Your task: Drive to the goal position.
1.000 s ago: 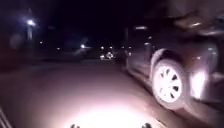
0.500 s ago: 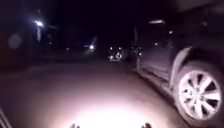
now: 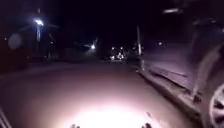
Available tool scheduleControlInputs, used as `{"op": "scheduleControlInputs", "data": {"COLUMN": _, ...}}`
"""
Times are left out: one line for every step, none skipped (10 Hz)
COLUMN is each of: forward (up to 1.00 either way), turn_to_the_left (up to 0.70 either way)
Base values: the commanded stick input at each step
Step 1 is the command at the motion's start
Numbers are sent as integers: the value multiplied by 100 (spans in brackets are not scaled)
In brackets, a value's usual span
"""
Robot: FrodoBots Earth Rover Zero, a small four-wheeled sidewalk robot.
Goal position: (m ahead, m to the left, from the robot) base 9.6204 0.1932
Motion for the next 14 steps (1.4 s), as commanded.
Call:
{"op": "scheduleControlInputs", "data": {"forward": 85, "turn_to_the_left": 0}}
{"op": "scheduleControlInputs", "data": {"forward": 85, "turn_to_the_left": 0}}
{"op": "scheduleControlInputs", "data": {"forward": 85, "turn_to_the_left": 0}}
{"op": "scheduleControlInputs", "data": {"forward": 85, "turn_to_the_left": 0}}
{"op": "scheduleControlInputs", "data": {"forward": 85, "turn_to_the_left": -17}}
{"op": "scheduleControlInputs", "data": {"forward": 85, "turn_to_the_left": -31}}
{"op": "scheduleControlInputs", "data": {"forward": 85, "turn_to_the_left": -17}}
{"op": "scheduleControlInputs", "data": {"forward": 85, "turn_to_the_left": 0}}
{"op": "scheduleControlInputs", "data": {"forward": 85, "turn_to_the_left": 0}}
{"op": "scheduleControlInputs", "data": {"forward": 85, "turn_to_the_left": 0}}
{"op": "scheduleControlInputs", "data": {"forward": 85, "turn_to_the_left": 0}}
{"op": "scheduleControlInputs", "data": {"forward": 85, "turn_to_the_left": 0}}
{"op": "scheduleControlInputs", "data": {"forward": 85, "turn_to_the_left": 0}}
{"op": "scheduleControlInputs", "data": {"forward": 85, "turn_to_the_left": 0}}
